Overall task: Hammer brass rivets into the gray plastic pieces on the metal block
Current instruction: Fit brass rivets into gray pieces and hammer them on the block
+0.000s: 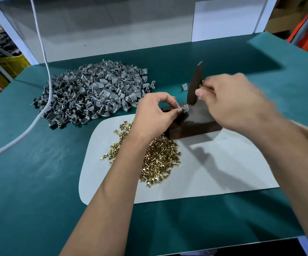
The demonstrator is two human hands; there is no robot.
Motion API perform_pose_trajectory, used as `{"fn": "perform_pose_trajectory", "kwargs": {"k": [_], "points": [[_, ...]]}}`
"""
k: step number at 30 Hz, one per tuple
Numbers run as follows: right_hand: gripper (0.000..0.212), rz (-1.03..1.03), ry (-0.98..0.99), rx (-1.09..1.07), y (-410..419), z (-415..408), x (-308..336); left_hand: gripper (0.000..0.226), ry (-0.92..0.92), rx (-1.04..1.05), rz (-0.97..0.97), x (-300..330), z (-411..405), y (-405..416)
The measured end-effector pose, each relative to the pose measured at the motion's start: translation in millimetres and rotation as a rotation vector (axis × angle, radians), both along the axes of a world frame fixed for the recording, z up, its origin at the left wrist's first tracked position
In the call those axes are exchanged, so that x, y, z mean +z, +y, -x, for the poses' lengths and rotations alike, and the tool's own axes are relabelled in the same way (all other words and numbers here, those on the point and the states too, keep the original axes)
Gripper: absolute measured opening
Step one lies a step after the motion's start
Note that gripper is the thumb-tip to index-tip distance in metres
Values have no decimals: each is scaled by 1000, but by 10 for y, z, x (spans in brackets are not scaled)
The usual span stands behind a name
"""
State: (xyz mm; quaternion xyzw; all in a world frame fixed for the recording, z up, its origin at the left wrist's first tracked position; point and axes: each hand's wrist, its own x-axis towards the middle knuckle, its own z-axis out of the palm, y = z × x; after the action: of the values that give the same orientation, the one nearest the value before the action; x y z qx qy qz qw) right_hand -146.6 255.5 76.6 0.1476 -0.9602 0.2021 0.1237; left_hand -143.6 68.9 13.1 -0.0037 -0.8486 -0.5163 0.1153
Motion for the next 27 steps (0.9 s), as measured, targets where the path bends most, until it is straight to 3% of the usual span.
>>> {"fn": "perform_pose_trajectory", "kwargs": {"k": [3, 7, 10, 14, 18, 23, 27], "points": [[28, 152, 132, 38, -26, -28, -33, 10, 8, -1, 19, 0, 8, -9], [31, -8, -72, 67, -34, 16, -76, 9, 19, -10, 28, -2, -3, -17], [25, -16, -54, 30, 39, 39, -36, 11, -3, -3, 21, -1, -4, -3], [31, 90, 24, -177, 221, 43, -100, 15, -29, 33, 14, -2, -8, 16], [11, 46, -47, -327, 434, 127, -222, 14, -65, 19, -81, 39, -35, 51], [30, -10, -109, -432, 515, 132, -432, 15, -90, 18, -184, 96, -72, 66], [27, -26, -72, -446, 507, 121, -479, 17, -89, 2, -206, 140, -102, 81]]}}
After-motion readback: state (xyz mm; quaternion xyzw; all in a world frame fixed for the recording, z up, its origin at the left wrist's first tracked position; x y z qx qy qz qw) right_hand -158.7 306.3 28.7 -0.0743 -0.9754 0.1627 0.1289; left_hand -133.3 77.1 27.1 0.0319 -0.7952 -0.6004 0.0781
